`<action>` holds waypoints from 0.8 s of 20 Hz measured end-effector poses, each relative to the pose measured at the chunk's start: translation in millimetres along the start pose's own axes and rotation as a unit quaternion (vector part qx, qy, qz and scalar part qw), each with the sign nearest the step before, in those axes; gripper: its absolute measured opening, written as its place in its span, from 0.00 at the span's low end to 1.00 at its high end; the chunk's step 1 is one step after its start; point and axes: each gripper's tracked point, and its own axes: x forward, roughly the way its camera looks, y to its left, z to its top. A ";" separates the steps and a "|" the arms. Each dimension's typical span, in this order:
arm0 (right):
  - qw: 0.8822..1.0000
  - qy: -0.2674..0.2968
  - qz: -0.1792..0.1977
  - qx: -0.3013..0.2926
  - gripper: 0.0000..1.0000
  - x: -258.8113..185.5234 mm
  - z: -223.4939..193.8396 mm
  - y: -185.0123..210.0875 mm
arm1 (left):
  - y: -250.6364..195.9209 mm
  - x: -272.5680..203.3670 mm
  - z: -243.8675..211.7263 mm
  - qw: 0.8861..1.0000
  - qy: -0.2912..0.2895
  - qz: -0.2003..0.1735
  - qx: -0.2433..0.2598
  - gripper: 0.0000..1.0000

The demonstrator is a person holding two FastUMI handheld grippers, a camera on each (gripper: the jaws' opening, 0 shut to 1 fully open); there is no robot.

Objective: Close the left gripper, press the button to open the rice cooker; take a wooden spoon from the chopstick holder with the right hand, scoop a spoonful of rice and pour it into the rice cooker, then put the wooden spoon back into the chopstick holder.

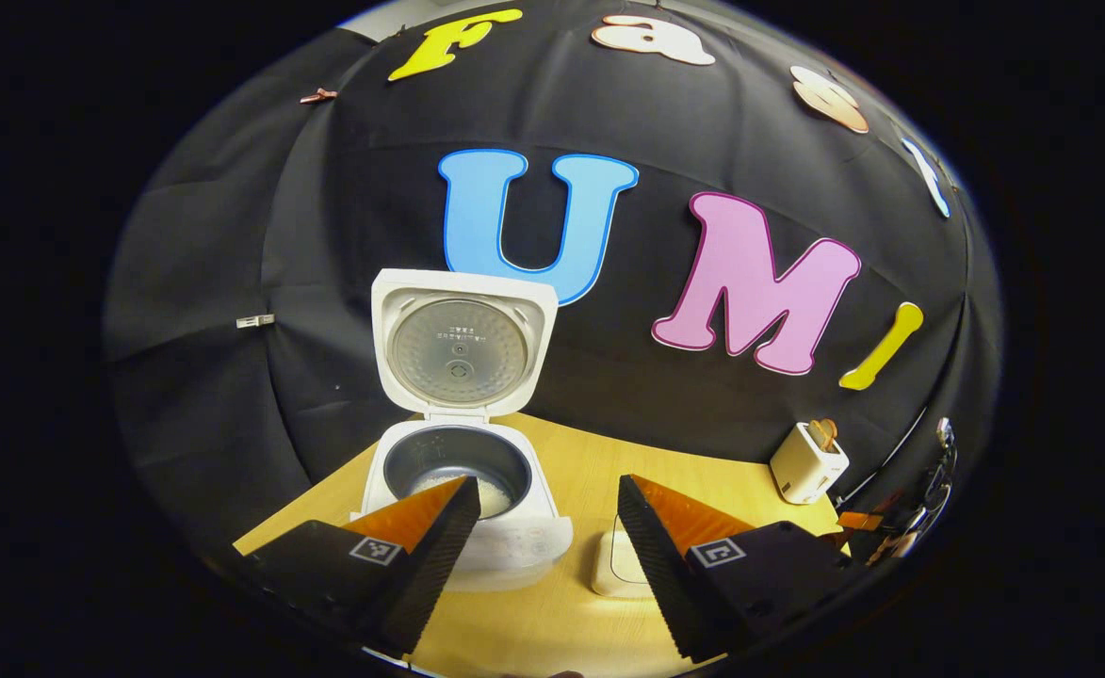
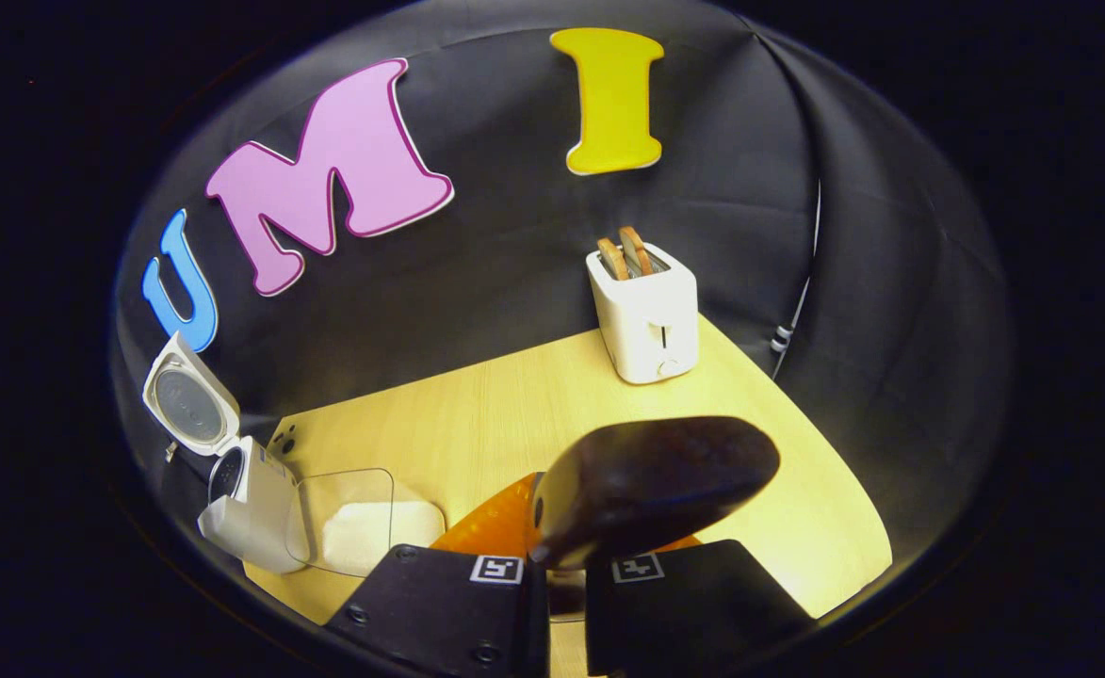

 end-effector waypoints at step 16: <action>0.998 0.056 -0.004 0.019 0.10 34.8 -58.1 -1.9 | 51.1 5.5 75.8 0.994 -0.061 0.085 0.025 0.95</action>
